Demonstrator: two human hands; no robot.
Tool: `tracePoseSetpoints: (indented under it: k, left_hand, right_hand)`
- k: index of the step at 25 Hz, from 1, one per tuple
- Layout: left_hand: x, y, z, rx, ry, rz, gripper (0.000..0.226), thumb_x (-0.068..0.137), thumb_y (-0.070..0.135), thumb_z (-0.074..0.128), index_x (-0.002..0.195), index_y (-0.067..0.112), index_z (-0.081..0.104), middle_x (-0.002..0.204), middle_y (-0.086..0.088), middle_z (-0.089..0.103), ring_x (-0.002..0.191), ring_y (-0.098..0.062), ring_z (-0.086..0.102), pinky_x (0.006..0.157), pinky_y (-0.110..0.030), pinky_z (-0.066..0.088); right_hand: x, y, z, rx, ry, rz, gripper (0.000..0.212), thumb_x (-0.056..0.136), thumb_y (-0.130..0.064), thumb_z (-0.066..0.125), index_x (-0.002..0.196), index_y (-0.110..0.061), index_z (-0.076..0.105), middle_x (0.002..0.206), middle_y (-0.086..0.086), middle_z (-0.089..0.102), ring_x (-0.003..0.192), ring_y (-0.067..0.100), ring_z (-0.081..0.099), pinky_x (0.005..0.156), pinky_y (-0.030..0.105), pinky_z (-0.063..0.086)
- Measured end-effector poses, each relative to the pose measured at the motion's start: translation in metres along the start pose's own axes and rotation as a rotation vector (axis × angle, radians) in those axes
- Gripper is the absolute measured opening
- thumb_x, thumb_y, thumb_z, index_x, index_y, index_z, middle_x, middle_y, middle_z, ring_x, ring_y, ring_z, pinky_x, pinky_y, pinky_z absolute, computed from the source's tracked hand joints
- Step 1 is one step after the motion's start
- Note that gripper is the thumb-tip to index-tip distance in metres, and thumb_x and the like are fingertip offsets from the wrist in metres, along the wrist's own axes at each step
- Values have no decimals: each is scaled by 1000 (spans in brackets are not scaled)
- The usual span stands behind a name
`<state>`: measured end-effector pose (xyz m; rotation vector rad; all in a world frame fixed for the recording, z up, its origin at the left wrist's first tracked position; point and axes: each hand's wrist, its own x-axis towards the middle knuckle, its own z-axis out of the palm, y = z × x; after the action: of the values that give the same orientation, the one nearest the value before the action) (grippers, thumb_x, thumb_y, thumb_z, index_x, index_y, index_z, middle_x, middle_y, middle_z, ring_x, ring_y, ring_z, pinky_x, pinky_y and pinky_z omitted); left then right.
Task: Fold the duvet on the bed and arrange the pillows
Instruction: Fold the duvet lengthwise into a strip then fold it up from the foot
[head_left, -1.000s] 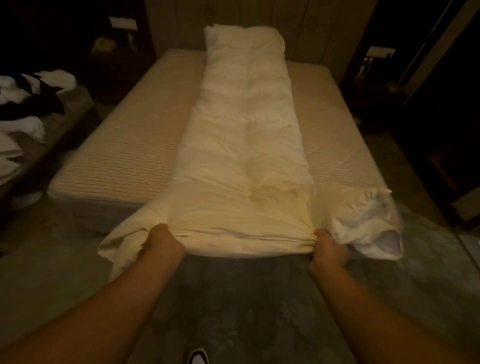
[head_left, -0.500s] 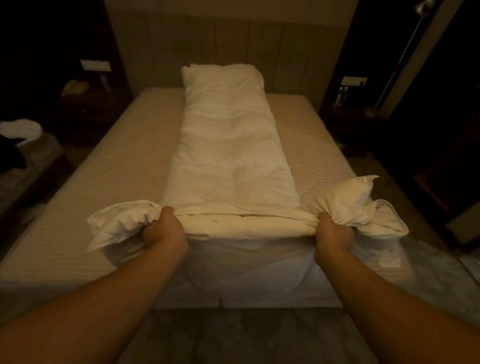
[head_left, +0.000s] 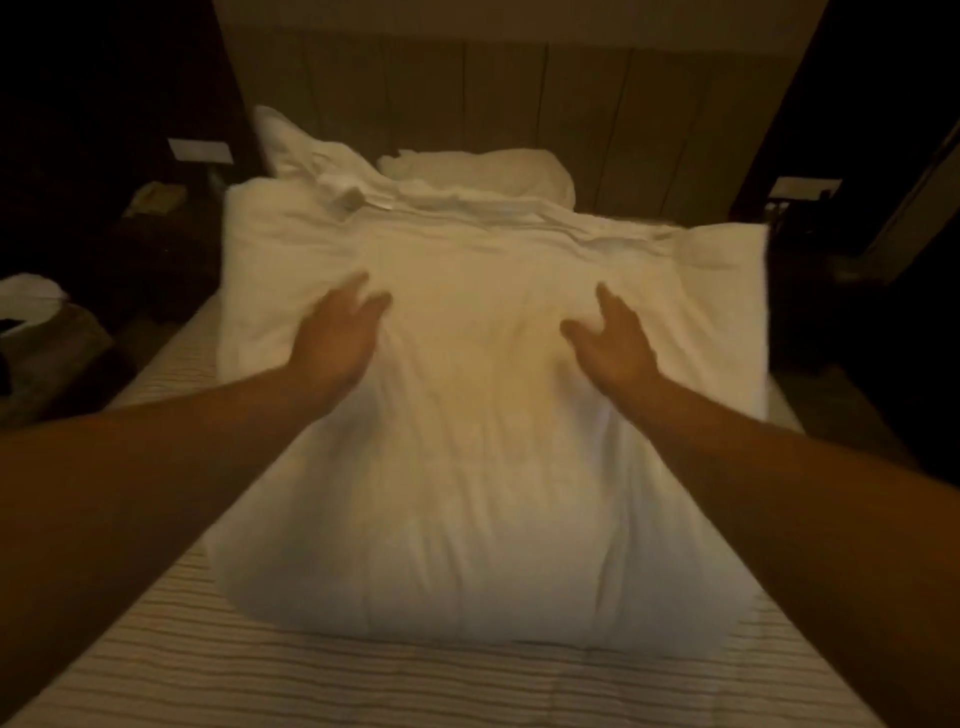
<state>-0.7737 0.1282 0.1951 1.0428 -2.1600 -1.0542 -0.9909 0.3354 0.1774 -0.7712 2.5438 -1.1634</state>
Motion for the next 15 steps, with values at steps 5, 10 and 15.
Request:
tracePoseSetpoints:
  k: [5, 10, 15]
  left_hand:
    - [-25, -140, 55, 818, -376, -192, 69, 88, 75, 16, 149, 50, -2, 162, 14, -11, 149, -25, -12, 114, -65, 1]
    - [26, -174, 78, 774, -39, -109, 70, 86, 75, 18, 149, 46, 8, 161, 3, 7, 148, -31, -2, 111, -68, -2]
    - [10, -248, 98, 655, -272, -383, 77, 78, 86, 16, 144, 58, -11, 158, 23, -18, 149, -27, -11, 109, -73, 5]
  right_hand:
    - [-9, 115, 99, -519, -190, 236, 81, 79, -85, 18, 149, -48, 3, 163, -3, 0, 149, 28, -4, 108, 72, 1]
    - [23, 139, 127, -497, 191, 45, 71, 80, -80, 25, 140, -44, 36, 152, 2, 33, 140, 24, 23, 110, 54, 16]
    - [29, 177, 171, -508, -125, 217, 75, 80, -83, 29, 147, -50, 19, 161, -9, 15, 149, 20, 9, 114, 58, 5]
